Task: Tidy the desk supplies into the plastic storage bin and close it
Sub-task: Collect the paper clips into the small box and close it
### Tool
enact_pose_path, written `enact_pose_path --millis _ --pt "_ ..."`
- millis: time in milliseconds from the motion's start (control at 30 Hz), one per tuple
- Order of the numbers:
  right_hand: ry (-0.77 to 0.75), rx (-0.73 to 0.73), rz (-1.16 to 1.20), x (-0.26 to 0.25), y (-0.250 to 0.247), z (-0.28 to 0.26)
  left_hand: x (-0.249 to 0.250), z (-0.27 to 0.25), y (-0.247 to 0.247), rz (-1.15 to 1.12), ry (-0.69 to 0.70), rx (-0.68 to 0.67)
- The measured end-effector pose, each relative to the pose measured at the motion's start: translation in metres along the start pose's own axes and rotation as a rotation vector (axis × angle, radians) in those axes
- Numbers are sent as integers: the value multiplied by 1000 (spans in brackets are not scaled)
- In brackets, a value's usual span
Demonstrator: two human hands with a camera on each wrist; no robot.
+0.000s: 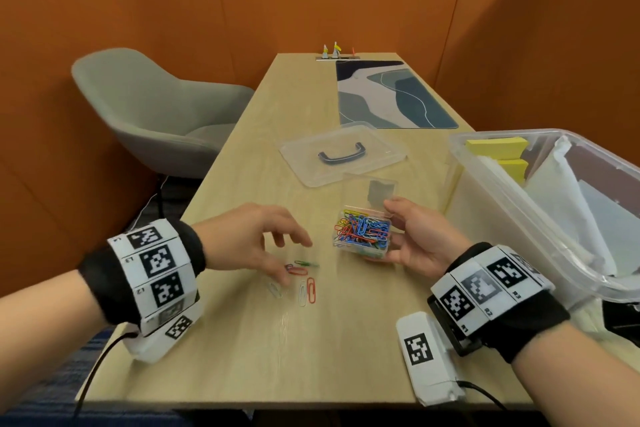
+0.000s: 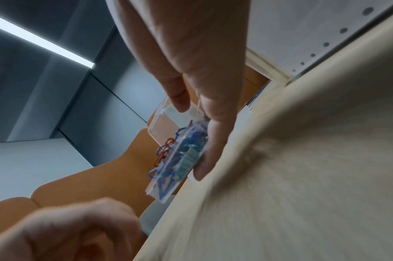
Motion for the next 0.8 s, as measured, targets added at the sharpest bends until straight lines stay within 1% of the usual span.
enact_pose_path --millis 67,100,300,433,533,567,600,667,733,800 --pt "6 4 9 2 -1 0 0 0 20 49 2 -110" --pt "9 4 14 2 -1 0 0 1 27 49 1 -130" --pt "16 12 31 3 -2 1 11 6 32 -40 4 -113" --pt "16 2 22 3 1 0 11 8 38 -28 -29 -175" --pt "17 -2 13 4 1 -2 14 9 38 2 -20 -219" --pt "15 -3 7 4 1 -2 17 11 31 -6 -6 -196" --pt "13 -2 0 4 0 -3 22 14 20 -29 10 -145" --pt "10 2 -13 5 0 -2 34 24 -11 -103 35 17" --pt "14 -3 -28 7 3 -2 48 33 -38 -121 59 183" --pt "19 -21 -41 8 7 -3 61 42 -48 -77 74 267"
Point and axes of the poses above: each hand's wrist, its own z-axis towards the middle knuckle, its own y-axis out of the palm, x = y × z, the point moved 9 cm from there along z, towards the middle knuckle, and after that the axes turned 9 degrees about z, right-handed, at the moved point
